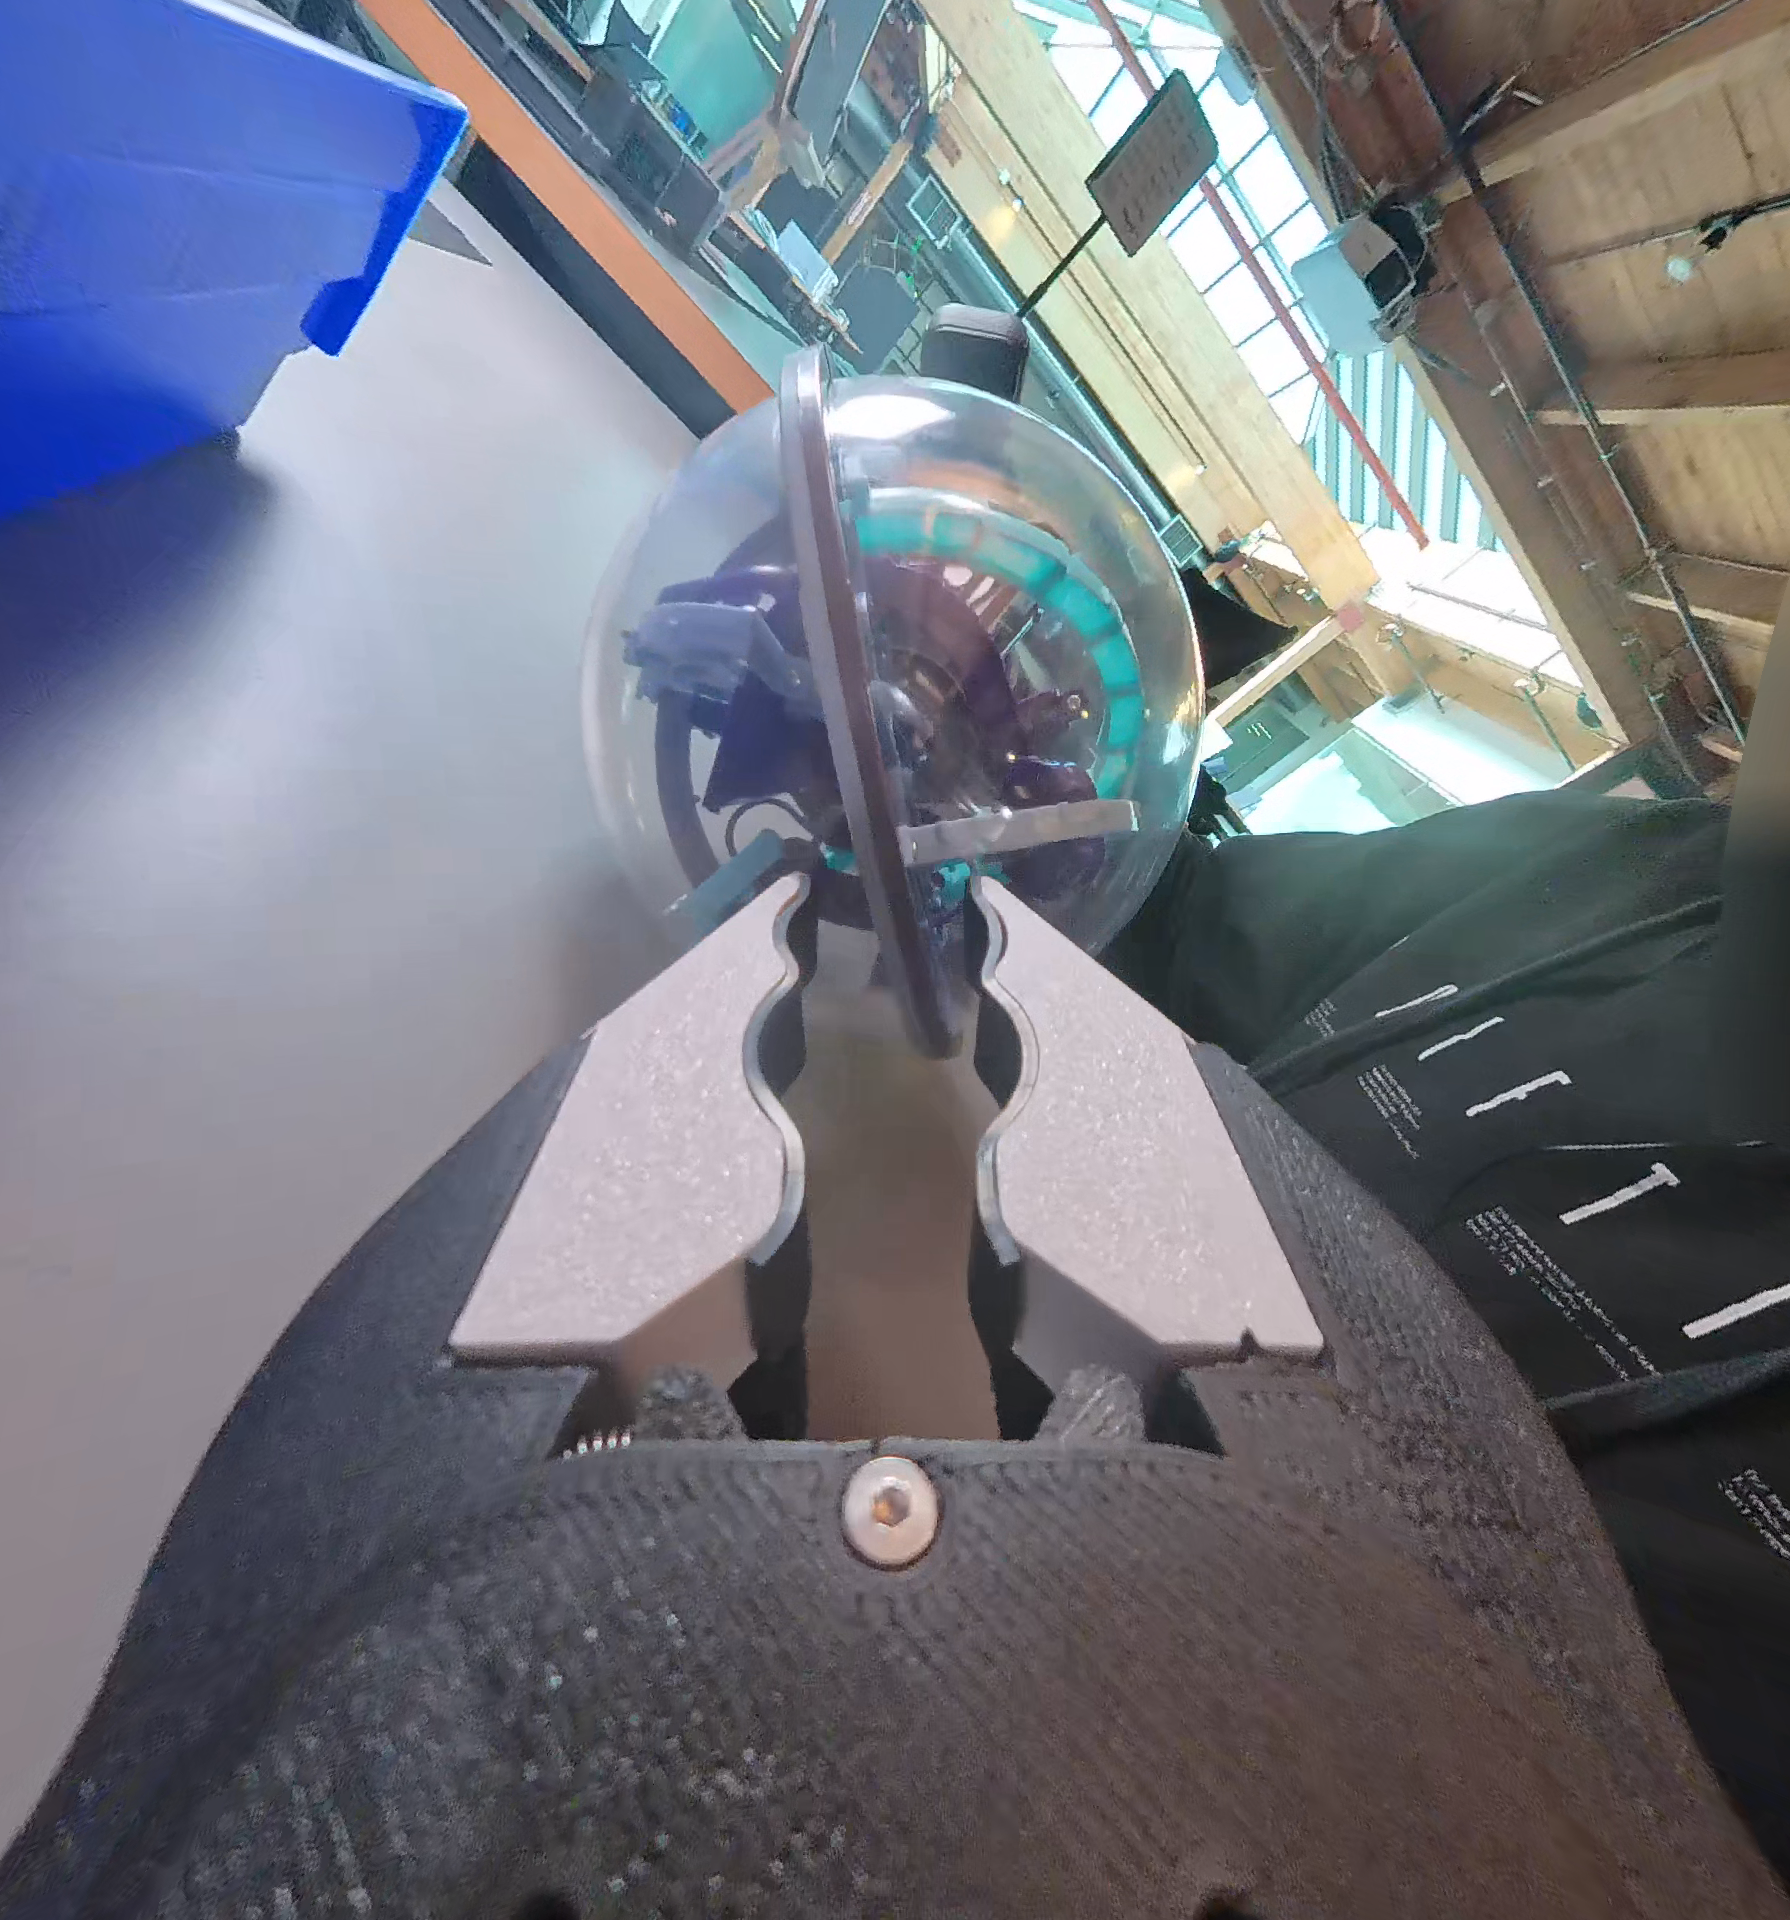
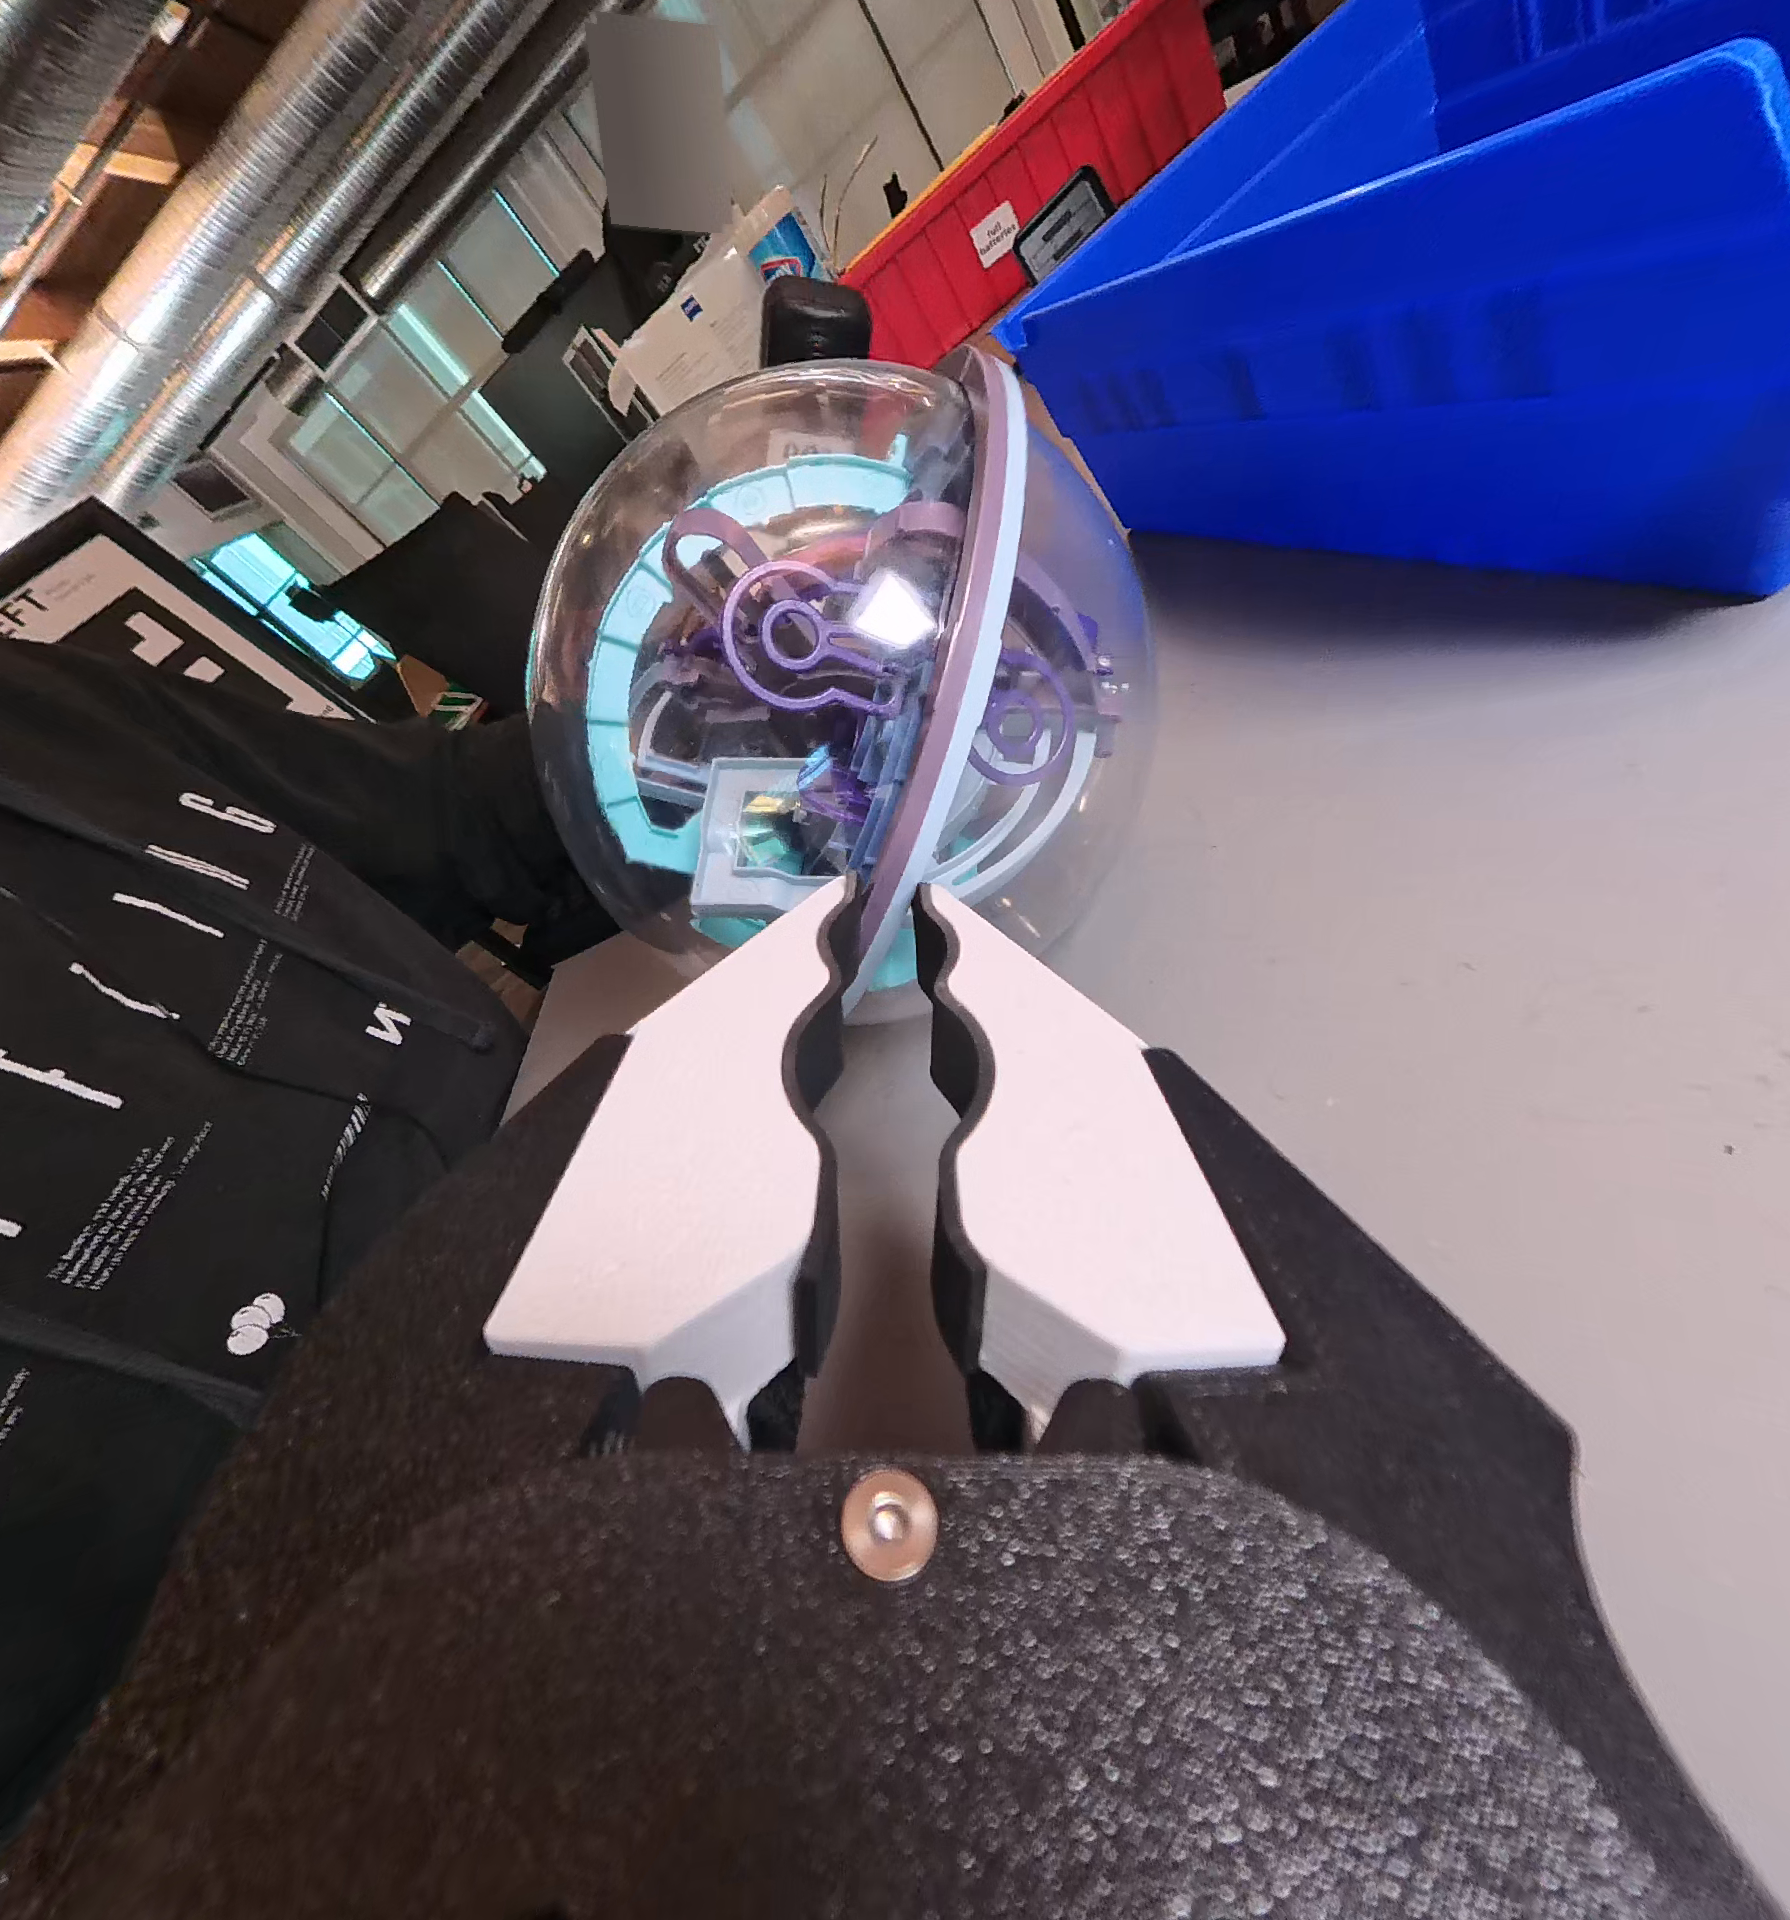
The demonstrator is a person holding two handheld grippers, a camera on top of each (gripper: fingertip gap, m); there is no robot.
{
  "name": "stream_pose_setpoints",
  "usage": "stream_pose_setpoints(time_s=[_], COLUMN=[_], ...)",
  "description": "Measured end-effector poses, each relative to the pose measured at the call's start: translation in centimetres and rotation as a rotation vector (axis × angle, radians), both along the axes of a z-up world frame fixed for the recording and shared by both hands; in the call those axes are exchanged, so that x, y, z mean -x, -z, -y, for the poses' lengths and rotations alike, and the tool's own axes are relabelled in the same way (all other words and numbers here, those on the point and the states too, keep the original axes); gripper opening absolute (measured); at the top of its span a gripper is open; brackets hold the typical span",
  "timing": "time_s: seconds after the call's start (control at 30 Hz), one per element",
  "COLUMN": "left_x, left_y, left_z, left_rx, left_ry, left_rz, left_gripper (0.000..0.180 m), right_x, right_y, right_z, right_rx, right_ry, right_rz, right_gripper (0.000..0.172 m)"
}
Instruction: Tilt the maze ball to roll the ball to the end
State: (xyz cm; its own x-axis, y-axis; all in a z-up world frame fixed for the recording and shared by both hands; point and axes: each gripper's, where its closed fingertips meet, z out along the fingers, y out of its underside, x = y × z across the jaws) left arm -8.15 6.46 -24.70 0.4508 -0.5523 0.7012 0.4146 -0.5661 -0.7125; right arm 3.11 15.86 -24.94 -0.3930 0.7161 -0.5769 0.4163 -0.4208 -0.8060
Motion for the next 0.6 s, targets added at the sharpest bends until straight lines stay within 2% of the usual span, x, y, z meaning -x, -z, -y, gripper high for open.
stream_pose_setpoints(time_s=[0.1,0.3,0.53,0.6], left_x=[-0.25,-0.51,-0.09,0.01], left_y=[0.07,-0.02,0.0,-0.03], left_z=[0.06,0.08,-0.25,-0.34], left_rx=[0.004,-0.006,0.011,0.014], left_ry=[0.006,0.008,-0.026,-0.032], left_rz=[-0.007,-0.013,-0.002,0.009], left_gripper=[0.023,0.007,0.007,0.007], right_x=[-0.04,-0.1,-0.05,-0.15], right_y=[0.14,0.27,0.28,0.6], right_z=[-0.26,-0.63,-0.6,-0.57], right_rx=[0.016,0.04,0.069,0.07], right_ry=[0.011,0.031,0.029,0.02], right_rz=[0.006,0.014,0.015,0.032], right_gripper=[0.007,0.006,0.008,0.015])
